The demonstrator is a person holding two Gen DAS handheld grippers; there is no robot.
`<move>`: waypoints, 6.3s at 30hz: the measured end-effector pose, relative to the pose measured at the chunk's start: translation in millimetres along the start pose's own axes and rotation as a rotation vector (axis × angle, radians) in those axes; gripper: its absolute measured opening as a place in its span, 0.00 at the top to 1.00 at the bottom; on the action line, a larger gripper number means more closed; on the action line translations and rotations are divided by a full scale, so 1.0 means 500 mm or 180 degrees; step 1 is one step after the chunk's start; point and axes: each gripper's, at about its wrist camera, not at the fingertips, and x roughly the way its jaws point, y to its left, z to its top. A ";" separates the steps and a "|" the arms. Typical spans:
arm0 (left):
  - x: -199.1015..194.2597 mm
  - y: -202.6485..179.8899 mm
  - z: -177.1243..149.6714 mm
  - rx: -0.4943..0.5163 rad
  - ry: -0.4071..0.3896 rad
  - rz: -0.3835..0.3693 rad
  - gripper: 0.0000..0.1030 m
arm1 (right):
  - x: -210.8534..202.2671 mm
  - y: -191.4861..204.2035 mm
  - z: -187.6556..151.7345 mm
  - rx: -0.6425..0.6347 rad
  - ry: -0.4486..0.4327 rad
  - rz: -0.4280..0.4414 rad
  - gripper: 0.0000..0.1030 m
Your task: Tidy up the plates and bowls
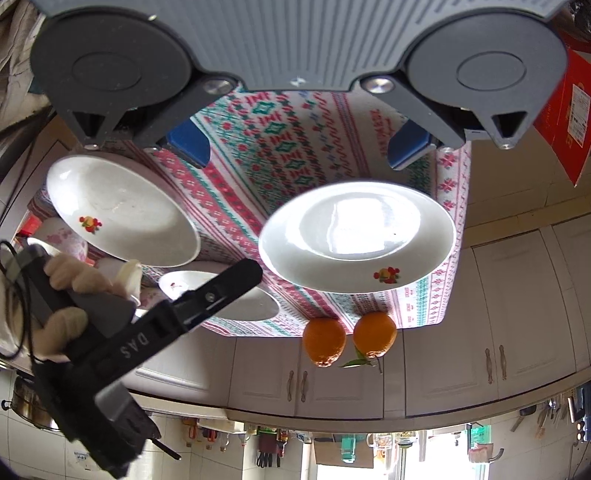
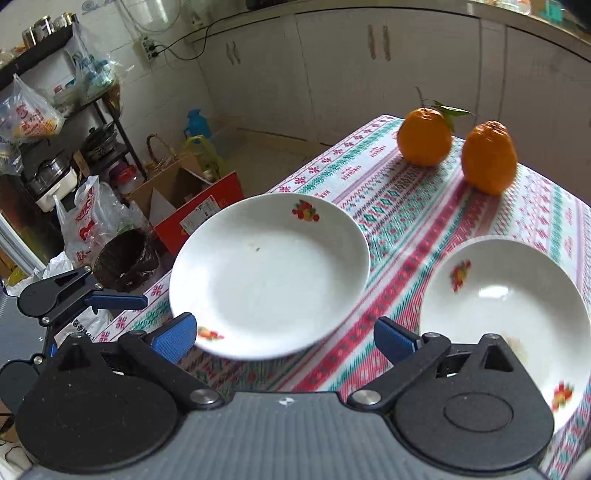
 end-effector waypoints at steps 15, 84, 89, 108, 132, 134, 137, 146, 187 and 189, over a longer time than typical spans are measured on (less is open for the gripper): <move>0.004 -0.108 -0.010 0.0222 0.0027 -0.0242 0.01 | -0.130 -0.010 -0.186 0.0575 -0.0338 -0.0416 0.00; 0.106 -0.210 -0.001 0.1000 0.0242 -0.1081 0.06 | -0.095 -0.232 -0.177 0.1222 0.0735 0.0080 0.12; 0.107 -0.208 -0.001 0.0996 0.0243 -0.1097 0.06 | -0.087 -0.237 -0.173 0.1338 0.0720 0.0118 0.07; 0.115 -0.204 0.002 0.1064 0.0255 -0.1162 0.06 | -0.083 -0.254 -0.161 0.1334 0.0917 0.0357 0.06; 0.109 -0.189 0.010 0.1069 0.0271 -0.1098 0.10 | -0.091 -0.223 -0.146 0.1071 0.0746 0.0303 0.08; 0.105 -0.184 0.013 0.1063 0.0255 -0.1076 0.10 | -0.092 -0.217 -0.136 0.1025 0.0725 0.0296 0.08; 0.098 -0.176 0.019 0.1031 0.0242 -0.1046 0.10 | -0.091 -0.210 -0.122 0.0978 0.0694 0.0307 0.08; 0.068 -0.135 0.038 0.0892 0.0209 -0.0875 0.10 | -0.078 -0.179 -0.060 0.0764 0.0618 0.0420 0.08; 0.043 0.097 0.051 0.0248 0.0238 -0.0028 0.10 | 0.175 -0.076 0.162 0.0186 0.0723 0.0858 0.08; 0.045 0.099 0.050 0.0232 0.0236 -0.0026 0.10 | 0.177 -0.075 0.162 0.0180 0.0734 0.0848 0.08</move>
